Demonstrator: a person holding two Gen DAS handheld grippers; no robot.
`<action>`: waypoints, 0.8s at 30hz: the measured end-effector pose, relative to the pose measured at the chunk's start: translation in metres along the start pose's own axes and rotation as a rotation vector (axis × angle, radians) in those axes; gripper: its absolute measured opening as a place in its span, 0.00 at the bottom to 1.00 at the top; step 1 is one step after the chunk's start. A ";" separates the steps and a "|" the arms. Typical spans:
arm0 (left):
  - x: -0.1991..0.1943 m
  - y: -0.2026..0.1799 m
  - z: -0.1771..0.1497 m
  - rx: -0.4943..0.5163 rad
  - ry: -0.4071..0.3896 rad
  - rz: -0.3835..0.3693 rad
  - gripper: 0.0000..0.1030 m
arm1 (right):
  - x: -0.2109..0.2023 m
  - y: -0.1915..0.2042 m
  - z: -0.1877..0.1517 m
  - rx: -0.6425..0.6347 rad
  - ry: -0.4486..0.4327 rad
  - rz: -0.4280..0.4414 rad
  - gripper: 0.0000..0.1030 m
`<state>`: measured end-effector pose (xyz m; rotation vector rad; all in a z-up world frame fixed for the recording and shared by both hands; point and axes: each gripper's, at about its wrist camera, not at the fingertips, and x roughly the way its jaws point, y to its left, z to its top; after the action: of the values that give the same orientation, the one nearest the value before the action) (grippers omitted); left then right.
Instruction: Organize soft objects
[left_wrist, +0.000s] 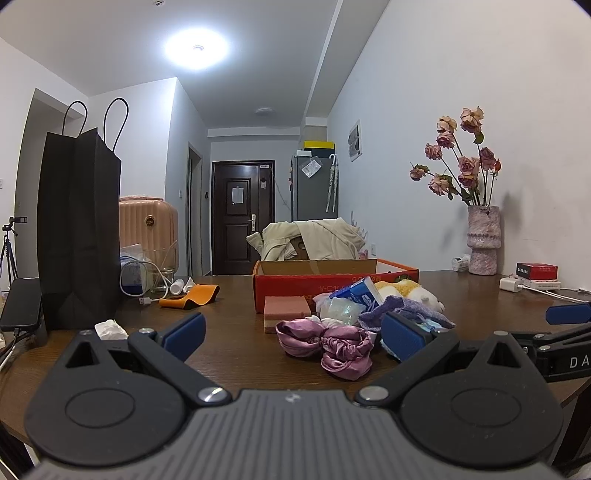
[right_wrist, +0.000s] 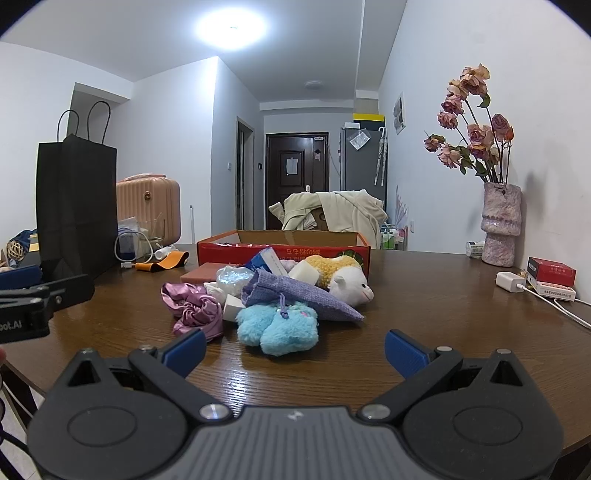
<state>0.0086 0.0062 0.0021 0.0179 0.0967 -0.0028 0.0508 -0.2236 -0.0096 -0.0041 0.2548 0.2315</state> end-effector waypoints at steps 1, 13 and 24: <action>0.000 0.000 0.000 0.001 0.001 -0.001 1.00 | 0.000 0.000 0.000 -0.001 0.000 0.002 1.00; 0.043 0.011 0.024 -0.067 0.030 0.016 1.00 | 0.024 -0.012 0.021 0.041 -0.036 0.005 1.00; 0.118 -0.029 0.055 -0.055 0.110 -0.127 1.00 | 0.095 -0.072 0.065 0.121 0.020 -0.029 1.00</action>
<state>0.1314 -0.0239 0.0447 -0.0435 0.2076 -0.1263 0.1731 -0.2699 0.0274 0.1094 0.2878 0.1873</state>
